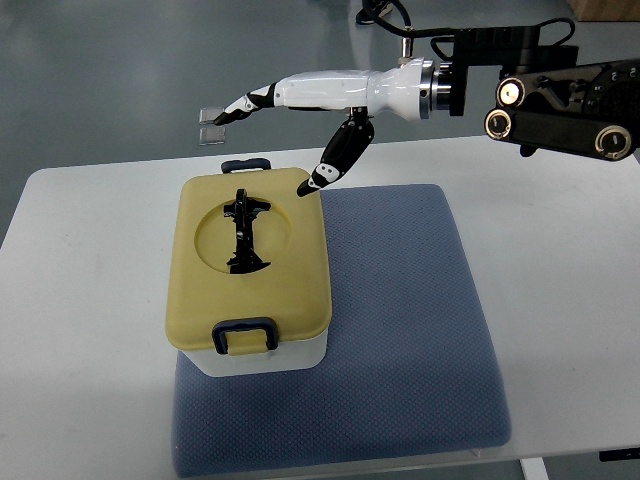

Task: Open white storage box with right hand
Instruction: 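Swing the right hand over the yellow lid toward its black handle, then lower the right hand and close its fingers around the black lid handle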

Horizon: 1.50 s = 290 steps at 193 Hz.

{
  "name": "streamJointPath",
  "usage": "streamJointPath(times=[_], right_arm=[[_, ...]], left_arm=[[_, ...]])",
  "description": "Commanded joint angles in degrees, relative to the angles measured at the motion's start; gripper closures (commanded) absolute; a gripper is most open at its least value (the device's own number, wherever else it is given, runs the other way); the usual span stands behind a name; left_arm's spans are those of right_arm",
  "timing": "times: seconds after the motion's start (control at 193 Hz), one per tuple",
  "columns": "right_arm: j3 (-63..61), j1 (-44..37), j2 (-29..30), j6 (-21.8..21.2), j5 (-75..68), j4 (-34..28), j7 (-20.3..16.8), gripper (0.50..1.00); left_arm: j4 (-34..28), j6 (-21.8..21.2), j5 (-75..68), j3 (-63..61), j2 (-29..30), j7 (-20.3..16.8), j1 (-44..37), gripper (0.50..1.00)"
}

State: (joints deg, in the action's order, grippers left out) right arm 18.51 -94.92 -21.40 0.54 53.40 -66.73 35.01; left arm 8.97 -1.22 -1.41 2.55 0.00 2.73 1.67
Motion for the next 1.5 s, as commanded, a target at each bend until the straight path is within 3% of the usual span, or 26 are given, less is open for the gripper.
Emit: streamJointPath(times=[0.0, 0.171, 0.399, 0.674, 0.819, 1.026, 1.181, 1.497], right_arm=[[1.4, -1.5, 1.3, 2.5, 1.2, -0.6, 0.0, 0.581], [2.0, -2.6, 2.6, 4.6, 4.7, -1.3, 0.0, 0.587], [3.7, -2.7, 5.1, 10.7, 12.3, -1.3, 0.0, 0.595], [4.8, -2.7, 6.5, 12.6, 17.6, -1.3, 0.0, 0.656], [7.3, -2.7, 7.9, 16.1, 19.7, -1.2, 0.0, 0.66], [8.9, -3.0, 8.8, 17.7, 21.4, -0.9, 0.0, 0.675], [9.4, -3.0, 9.6, 19.1, 22.8, -0.4, 0.0, 0.707], [10.1, -3.1, 10.0, 20.9, 25.0, -0.3, 0.0, 0.832]], left_arm=[[0.0, 0.0, 0.0, 0.0, 0.0, 0.0, 0.0, 0.5], [0.0, 0.0, 0.0, 0.0, 0.0, 0.0, 0.0, 0.5], [0.0, 0.0, 0.0, 0.0, 0.0, 0.0, 0.0, 0.5], [0.0, 0.0, 0.0, 0.0, 0.0, 0.0, 0.0, 0.5], [0.0, 0.0, 0.0, 0.0, 0.0, 0.0, 0.0, 0.5], [0.0, 0.0, 0.0, 0.0, 0.0, 0.0, 0.0, 0.5], [0.0, 0.0, 0.0, 0.0, 0.0, 0.0, 0.0, 0.5], [0.0, 0.0, 0.0, 0.0, 0.0, 0.0, 0.0, 0.5]])
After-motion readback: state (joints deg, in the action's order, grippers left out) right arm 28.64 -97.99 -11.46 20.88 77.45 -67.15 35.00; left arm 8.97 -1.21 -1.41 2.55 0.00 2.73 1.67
